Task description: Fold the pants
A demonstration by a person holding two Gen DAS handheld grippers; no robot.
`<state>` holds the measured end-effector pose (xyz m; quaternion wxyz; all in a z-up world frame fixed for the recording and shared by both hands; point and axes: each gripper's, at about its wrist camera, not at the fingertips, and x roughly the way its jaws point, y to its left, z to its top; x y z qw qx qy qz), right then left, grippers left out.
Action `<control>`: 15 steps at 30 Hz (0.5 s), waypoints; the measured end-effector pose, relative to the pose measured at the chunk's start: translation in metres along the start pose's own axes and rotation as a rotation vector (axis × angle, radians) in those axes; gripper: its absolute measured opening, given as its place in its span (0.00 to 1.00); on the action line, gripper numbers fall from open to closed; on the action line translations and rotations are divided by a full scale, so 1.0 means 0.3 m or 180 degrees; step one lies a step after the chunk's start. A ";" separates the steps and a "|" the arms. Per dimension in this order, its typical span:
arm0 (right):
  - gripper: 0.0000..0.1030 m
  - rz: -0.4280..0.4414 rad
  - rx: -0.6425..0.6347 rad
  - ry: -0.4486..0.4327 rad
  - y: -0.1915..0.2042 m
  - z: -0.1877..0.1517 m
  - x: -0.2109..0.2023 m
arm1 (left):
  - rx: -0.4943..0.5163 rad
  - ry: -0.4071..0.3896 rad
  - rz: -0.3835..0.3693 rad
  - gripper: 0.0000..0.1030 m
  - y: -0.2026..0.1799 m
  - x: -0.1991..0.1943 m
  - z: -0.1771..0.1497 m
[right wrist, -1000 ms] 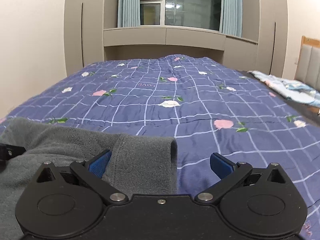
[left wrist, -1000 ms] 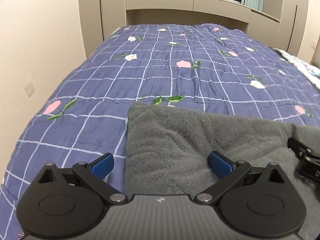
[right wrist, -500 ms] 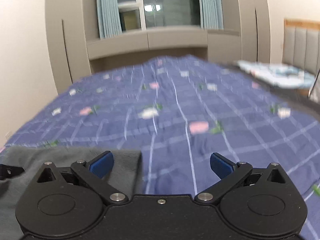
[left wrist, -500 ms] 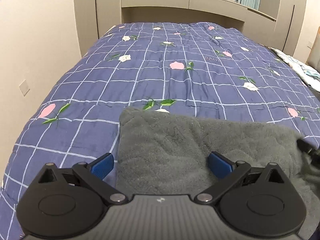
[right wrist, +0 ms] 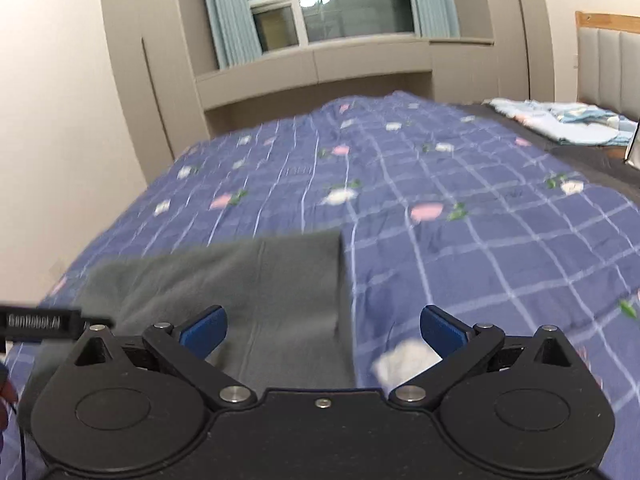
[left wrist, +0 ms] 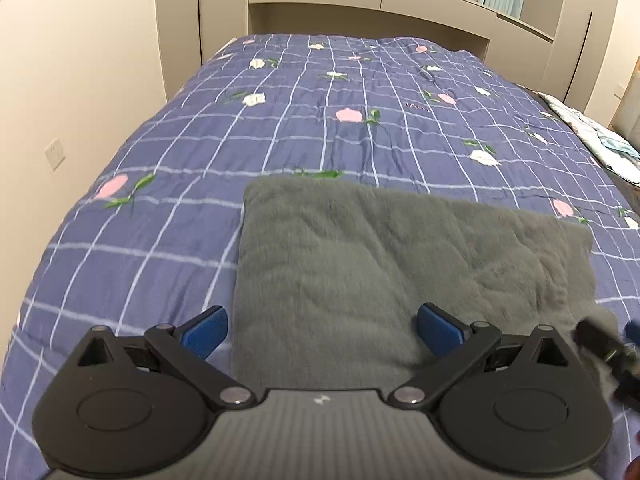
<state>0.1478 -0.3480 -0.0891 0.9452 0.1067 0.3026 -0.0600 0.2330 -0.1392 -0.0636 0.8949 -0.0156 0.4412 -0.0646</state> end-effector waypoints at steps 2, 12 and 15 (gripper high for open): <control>1.00 -0.0069 -0.0035 0.0187 0.007 -0.041 0.003 | -0.0020 0.0035 -0.0015 0.99 0.007 -0.012 -0.026; 1.00 -0.0001 0.0195 0.0325 -0.021 -0.139 -0.012 | -0.0321 0.0200 -0.0240 1.00 0.080 -0.043 -0.134; 1.00 0.0014 0.0233 0.0322 -0.026 -0.145 -0.018 | -0.0380 0.0221 -0.0284 1.00 0.094 -0.050 -0.144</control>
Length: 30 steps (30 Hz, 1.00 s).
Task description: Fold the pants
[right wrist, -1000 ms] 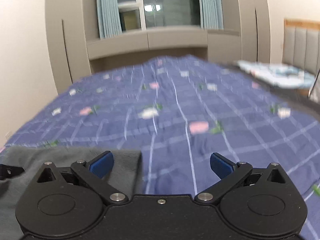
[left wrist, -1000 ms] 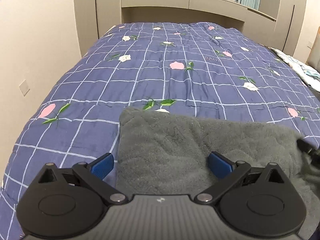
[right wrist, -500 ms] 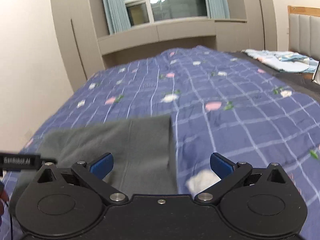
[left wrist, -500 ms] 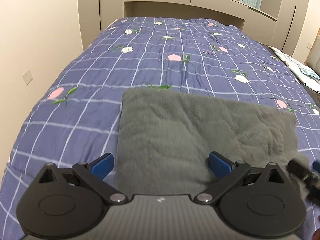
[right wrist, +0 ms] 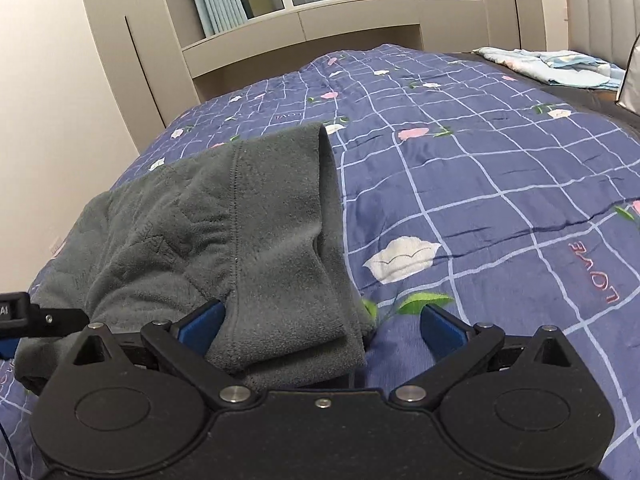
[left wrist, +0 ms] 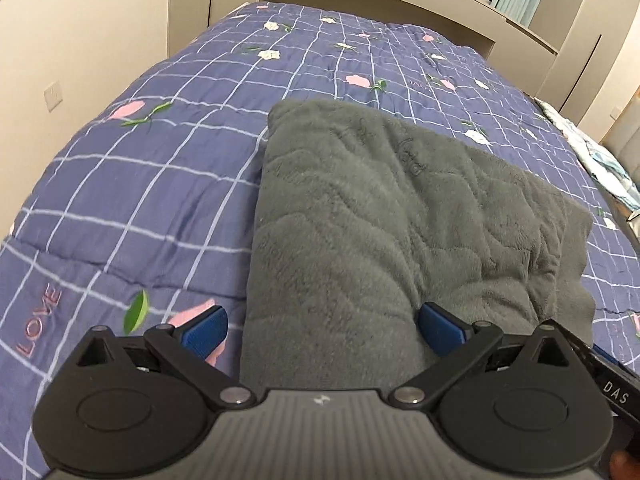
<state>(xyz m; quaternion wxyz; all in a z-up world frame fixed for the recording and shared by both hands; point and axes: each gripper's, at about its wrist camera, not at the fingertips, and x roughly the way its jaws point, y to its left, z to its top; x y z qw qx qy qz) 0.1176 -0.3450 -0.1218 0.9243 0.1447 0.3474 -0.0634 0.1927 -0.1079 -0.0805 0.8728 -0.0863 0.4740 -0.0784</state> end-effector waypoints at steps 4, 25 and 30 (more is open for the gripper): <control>1.00 0.0025 0.0004 -0.0010 -0.010 -0.007 -0.006 | -0.0069 0.0042 -0.0043 1.00 0.011 -0.006 -0.003; 1.00 0.0894 0.0189 0.0119 -0.165 0.001 -0.047 | 0.0245 0.0081 -0.0060 0.99 0.016 -0.089 0.030; 1.00 0.0906 0.0122 0.0082 -0.166 -0.025 -0.056 | 0.0230 0.0077 -0.0097 0.99 0.035 -0.105 0.028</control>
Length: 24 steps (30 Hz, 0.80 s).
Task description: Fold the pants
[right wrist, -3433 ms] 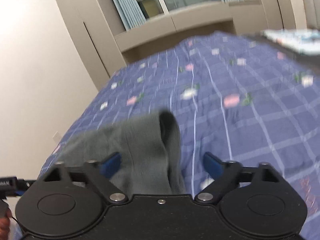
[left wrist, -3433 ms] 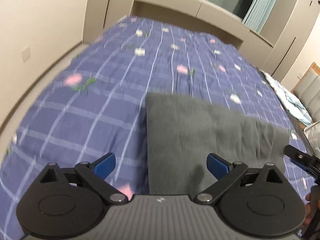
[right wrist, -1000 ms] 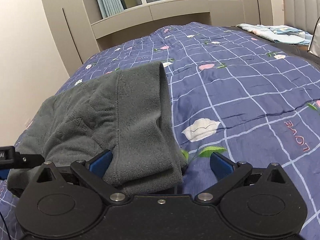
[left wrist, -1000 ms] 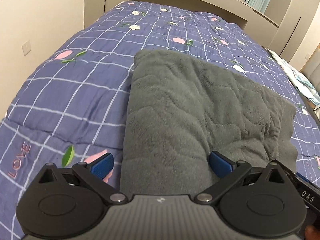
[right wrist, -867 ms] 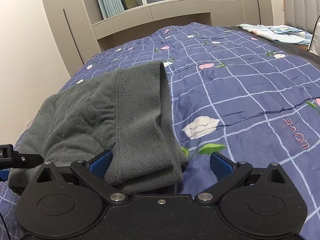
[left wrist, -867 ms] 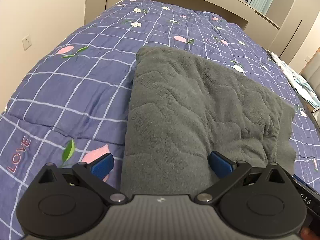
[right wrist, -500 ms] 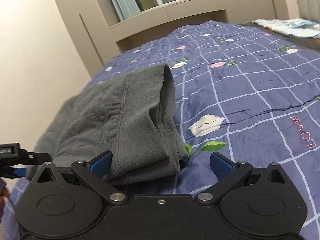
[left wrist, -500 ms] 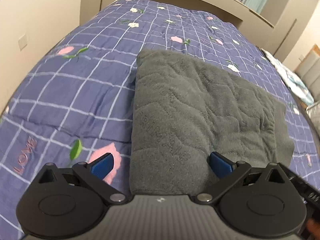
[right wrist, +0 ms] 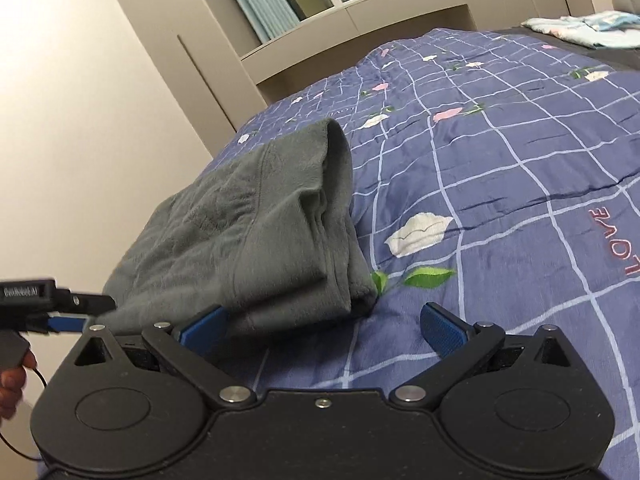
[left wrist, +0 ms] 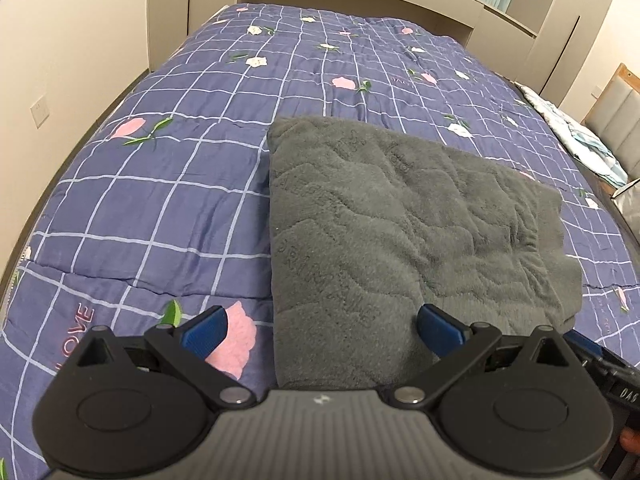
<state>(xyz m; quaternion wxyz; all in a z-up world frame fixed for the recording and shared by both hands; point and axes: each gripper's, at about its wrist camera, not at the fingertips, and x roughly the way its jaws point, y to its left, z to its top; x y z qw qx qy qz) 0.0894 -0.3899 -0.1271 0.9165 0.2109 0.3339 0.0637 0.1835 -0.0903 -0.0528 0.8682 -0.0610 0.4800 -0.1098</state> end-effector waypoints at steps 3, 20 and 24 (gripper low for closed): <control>1.00 -0.0025 -0.0197 0.0039 0.017 -0.011 -0.002 | -0.0042 -0.0037 -0.0042 0.99 0.017 -0.014 -0.008; 1.00 -0.0353 -0.0340 0.0376 0.155 0.004 -0.030 | -0.0363 -0.0012 -0.0007 1.00 0.146 -0.131 -0.122; 1.00 -0.0277 -0.0176 0.0358 0.170 0.054 -0.077 | -0.0368 -0.0122 -0.0011 1.00 0.135 -0.188 -0.126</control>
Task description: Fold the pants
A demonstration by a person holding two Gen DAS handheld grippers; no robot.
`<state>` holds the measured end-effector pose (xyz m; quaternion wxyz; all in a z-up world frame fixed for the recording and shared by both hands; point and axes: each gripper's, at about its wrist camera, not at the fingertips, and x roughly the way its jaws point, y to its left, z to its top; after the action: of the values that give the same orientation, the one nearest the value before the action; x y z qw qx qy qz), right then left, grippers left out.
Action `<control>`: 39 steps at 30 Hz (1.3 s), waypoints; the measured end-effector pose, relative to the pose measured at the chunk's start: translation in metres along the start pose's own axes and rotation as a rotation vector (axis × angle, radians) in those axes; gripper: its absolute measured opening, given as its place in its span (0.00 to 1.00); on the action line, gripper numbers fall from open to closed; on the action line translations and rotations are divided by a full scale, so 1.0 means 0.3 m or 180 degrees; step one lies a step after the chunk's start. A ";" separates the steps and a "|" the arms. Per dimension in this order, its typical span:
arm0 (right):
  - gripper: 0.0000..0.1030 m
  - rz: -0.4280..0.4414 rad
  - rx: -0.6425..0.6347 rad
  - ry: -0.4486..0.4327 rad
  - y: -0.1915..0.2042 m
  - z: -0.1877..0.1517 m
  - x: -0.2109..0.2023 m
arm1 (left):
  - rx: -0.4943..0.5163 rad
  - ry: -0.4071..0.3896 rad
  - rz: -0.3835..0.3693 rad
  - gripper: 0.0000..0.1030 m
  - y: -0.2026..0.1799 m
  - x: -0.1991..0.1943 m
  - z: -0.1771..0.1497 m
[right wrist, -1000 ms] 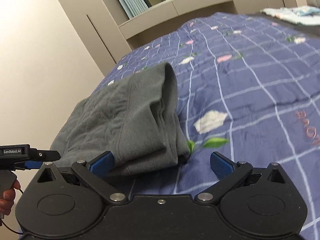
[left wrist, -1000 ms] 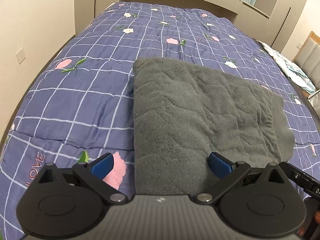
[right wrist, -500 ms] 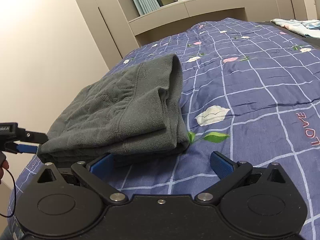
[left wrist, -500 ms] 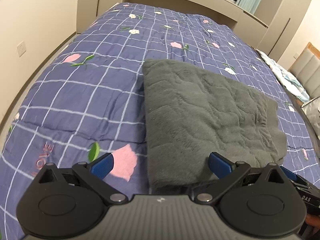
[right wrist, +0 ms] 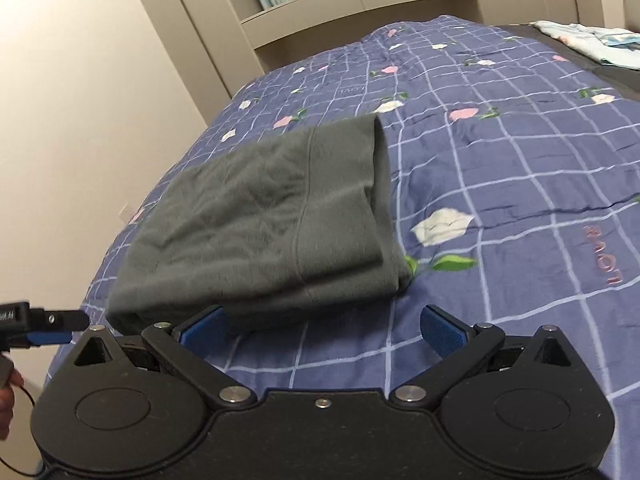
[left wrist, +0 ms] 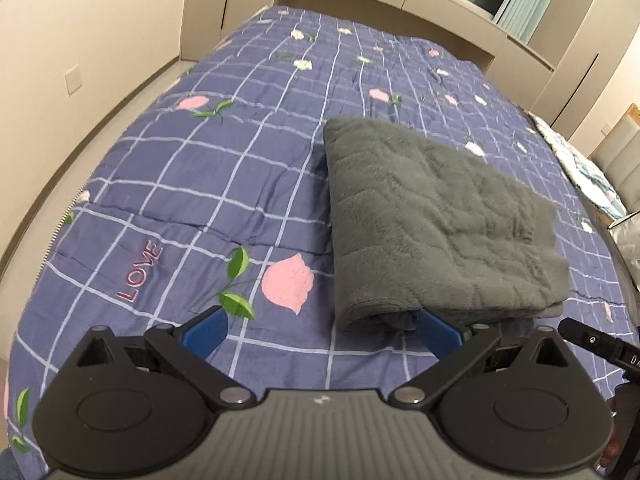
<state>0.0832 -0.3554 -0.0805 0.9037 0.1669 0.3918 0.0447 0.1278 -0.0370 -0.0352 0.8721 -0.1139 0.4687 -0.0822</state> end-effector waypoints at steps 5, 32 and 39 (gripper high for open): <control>1.00 -0.0278 -0.0158 -0.0004 0.064 0.055 -0.090 | 0.0033 -0.0099 -0.0017 1.00 -0.035 -0.056 -0.013; 1.00 -0.0233 -0.0936 -0.0267 0.176 0.332 -0.008 | 0.0245 0.0074 0.0215 1.00 -0.051 0.176 0.230; 1.00 -0.0280 -0.0876 -0.0040 0.113 0.364 0.160 | 0.0247 0.0194 -0.0003 1.00 -0.010 0.278 0.270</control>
<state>0.1968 -0.3424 -0.0329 0.9215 0.0244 0.3833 0.0572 0.2411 -0.0509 -0.0576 0.8611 -0.0777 0.4916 -0.1042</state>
